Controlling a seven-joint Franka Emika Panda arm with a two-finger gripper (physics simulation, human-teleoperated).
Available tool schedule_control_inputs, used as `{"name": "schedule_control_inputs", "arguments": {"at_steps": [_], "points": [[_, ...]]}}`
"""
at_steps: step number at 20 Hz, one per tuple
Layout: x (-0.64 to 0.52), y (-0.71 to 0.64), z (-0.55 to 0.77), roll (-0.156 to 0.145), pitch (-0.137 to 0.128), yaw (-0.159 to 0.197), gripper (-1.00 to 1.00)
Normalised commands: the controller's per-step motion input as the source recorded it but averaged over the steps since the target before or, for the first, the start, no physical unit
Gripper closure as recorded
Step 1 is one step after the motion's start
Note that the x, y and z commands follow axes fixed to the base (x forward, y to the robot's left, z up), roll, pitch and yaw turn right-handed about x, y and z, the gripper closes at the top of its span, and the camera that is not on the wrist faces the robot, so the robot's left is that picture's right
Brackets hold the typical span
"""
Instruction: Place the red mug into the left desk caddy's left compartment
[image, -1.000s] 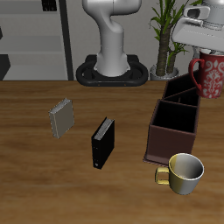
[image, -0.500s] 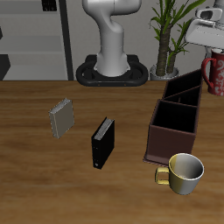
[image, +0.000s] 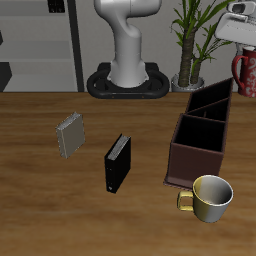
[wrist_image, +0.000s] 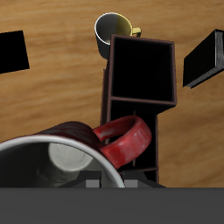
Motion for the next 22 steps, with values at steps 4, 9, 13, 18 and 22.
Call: {"name": "schedule_control_inputs", "arguments": {"at_steps": [4,9,13,18,22], "points": [[-0.36,0.10,0.03,0.013,-0.026,0.001,1.00],[-0.39,0.10,0.00,-0.028,-0.020,-0.001,1.00],[-0.29,0.12,-0.08,-0.081,-0.012,-0.013,1.00],[-0.26,0.20,-0.08,-0.026,-0.001,-0.021,1.00],[-0.28,0.18,0.00,-0.007,-0.081,-0.010,1.00]]}}
